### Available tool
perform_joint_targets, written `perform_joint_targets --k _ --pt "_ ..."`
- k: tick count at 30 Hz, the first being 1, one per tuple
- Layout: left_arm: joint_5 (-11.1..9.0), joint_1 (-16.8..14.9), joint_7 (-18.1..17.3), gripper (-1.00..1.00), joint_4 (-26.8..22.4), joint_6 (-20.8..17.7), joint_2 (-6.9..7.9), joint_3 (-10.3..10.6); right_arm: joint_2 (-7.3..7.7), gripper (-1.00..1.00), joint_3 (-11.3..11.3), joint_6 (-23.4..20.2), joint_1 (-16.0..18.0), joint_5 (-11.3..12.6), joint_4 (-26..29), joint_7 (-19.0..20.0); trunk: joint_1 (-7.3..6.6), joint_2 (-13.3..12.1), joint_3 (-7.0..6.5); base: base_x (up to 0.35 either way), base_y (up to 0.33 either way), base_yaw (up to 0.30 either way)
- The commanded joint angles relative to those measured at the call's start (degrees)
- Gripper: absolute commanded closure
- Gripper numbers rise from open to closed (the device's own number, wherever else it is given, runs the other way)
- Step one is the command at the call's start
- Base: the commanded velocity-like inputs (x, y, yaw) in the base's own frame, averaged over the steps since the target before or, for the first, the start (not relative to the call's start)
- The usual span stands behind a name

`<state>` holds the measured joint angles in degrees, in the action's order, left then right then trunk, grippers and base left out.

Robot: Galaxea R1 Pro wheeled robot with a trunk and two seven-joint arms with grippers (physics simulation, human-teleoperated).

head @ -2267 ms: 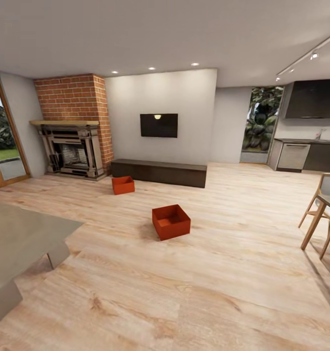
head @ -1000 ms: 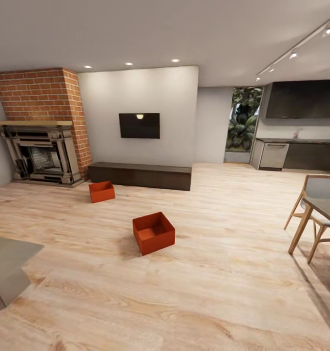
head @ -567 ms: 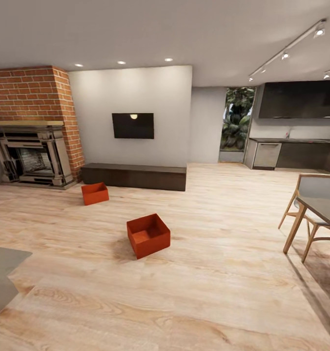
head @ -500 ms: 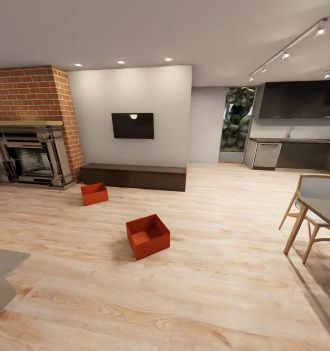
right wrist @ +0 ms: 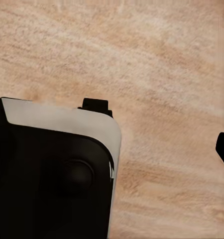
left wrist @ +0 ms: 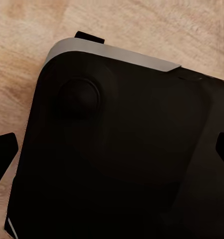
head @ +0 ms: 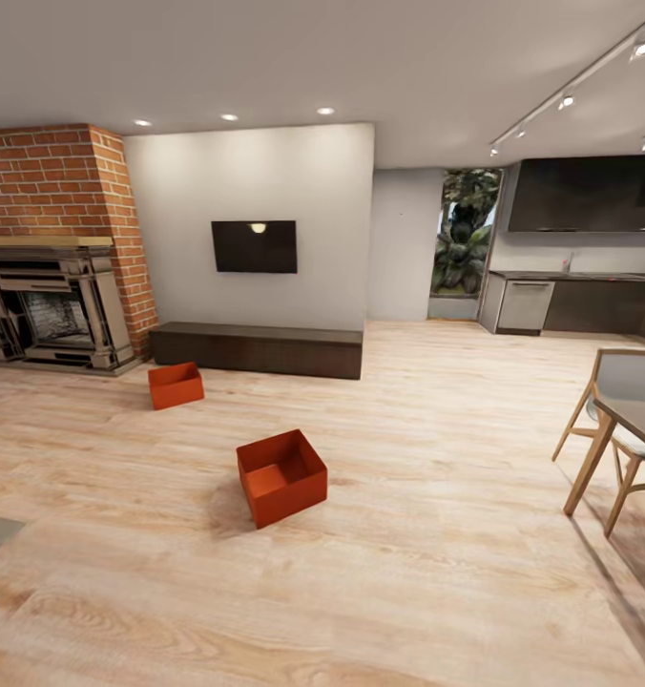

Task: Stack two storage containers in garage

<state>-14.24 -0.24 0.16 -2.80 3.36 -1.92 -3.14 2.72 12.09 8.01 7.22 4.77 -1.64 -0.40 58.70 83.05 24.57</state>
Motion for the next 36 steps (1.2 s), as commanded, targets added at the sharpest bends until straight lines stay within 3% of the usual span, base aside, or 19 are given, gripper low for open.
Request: perform_joint_targets --k 1,27,36 --pt "-0.1 0.0 0.0 -1.0 0.0 0.2 -0.02 -0.3 -0.05 -1.0 0.5 0.3 0.1 0.5 -0.2 0.0 0.03 0.0 0.06 0.3 -0.142 0.0" --pt "-0.1 0.0 0.0 -1.0 0.0 0.2 -0.02 -0.4 -0.09 -1.0 0.0 0.3 0.1 0.8 -0.2 0.0 0.03 0.0 0.06 0.293 -0.177 0.003" --pt "-0.2 0.0 0.0 -1.0 0.0 0.2 -0.02 -0.4 -0.09 -1.0 -0.1 0.3 0.1 0.9 -0.2 0.0 0.03 0.0 0.06 0.291 -0.185 0.254"
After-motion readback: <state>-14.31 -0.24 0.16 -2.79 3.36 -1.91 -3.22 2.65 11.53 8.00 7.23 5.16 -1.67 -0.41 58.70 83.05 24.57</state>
